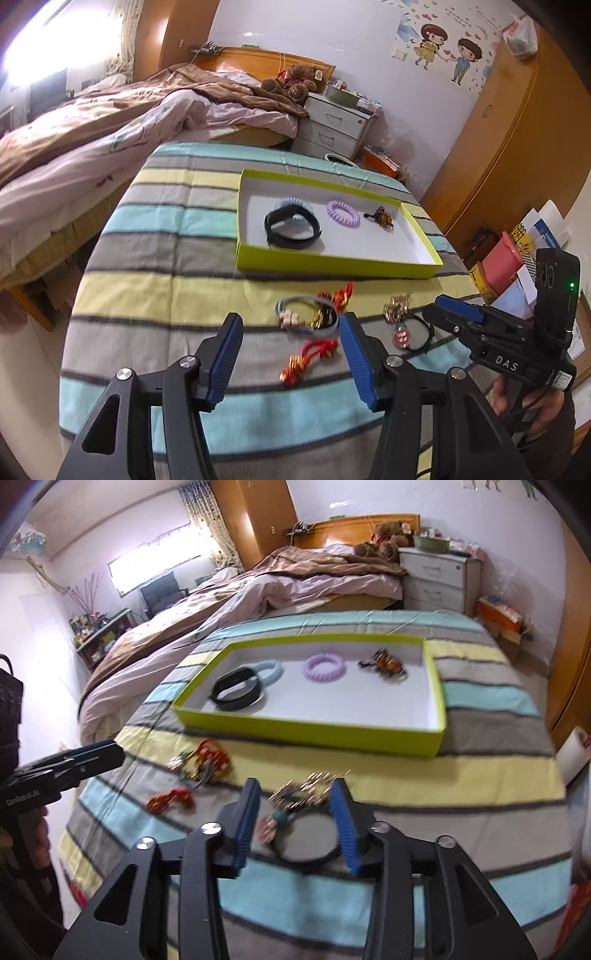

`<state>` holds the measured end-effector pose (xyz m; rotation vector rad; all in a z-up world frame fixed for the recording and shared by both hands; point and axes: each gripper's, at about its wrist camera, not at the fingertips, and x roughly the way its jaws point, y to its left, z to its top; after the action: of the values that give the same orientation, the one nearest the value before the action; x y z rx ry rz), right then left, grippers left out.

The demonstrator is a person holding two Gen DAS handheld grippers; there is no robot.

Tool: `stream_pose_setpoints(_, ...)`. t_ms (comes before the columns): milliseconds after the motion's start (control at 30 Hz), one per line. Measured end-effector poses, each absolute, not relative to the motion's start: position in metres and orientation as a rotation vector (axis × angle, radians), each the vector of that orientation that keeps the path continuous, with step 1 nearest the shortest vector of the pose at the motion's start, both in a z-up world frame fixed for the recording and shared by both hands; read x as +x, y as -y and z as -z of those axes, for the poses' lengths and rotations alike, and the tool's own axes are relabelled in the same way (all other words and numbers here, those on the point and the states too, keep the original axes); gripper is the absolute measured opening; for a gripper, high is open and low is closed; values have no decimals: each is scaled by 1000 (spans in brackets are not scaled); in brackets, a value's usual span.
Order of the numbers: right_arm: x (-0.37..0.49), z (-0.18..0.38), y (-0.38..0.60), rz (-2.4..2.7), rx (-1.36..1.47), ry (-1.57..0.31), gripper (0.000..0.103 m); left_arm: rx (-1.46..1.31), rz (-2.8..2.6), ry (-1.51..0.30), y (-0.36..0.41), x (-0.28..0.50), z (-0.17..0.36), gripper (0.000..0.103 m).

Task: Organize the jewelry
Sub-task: 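Move both tools back toward the remaining jewelry on the bedspread, then grasp the red knotted charm with the left tool while the right tool grasps the pink-button black hair tie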

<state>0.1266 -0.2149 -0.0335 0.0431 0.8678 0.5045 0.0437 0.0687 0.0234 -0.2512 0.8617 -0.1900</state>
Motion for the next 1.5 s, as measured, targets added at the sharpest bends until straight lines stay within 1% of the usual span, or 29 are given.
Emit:
stream_pose_setpoints(33,126,34,213,-505,42,-872,50,-254,187,-865,-71,42,-21,56)
stream_pose_setpoints(133,120,39,206,-508,11,-874,51,-271,182,-875,-76,35,-14,57)
stream_pose_setpoints(267,116,49,193,-495,-28,-902,51,-291,168,-885,-85,28,-6,62)
stream_pose_setpoints(800,112,66,171,-372,-112,-922,50,-371,222,-894,-111,26,10,63)
stream_pose_setpoints(867,113,66,169,-353,-116,-920,47,-375,243,-905,-112,28,13,63)
stream_pose_setpoints(933,113,66,168,-321,-135,-917,38,-369,267,-916,-111,31,14,63)
stream_pose_setpoints(1000,113,66,168,-308,-136,-916,35,-354,288,-929,-108,33,15,63)
stream_pose_setpoints(1100,113,65,167,-272,-143,-911,20,-323,324,-946,-102,37,14,63)
stream_pose_setpoints(1200,110,65,166,-254,-145,-904,17,-286,353,-965,-92,40,14,63)
stream_pose_setpoints(1500,99,56,180,-248,-98,-863,17,-160,366,-971,-58,49,13,63)
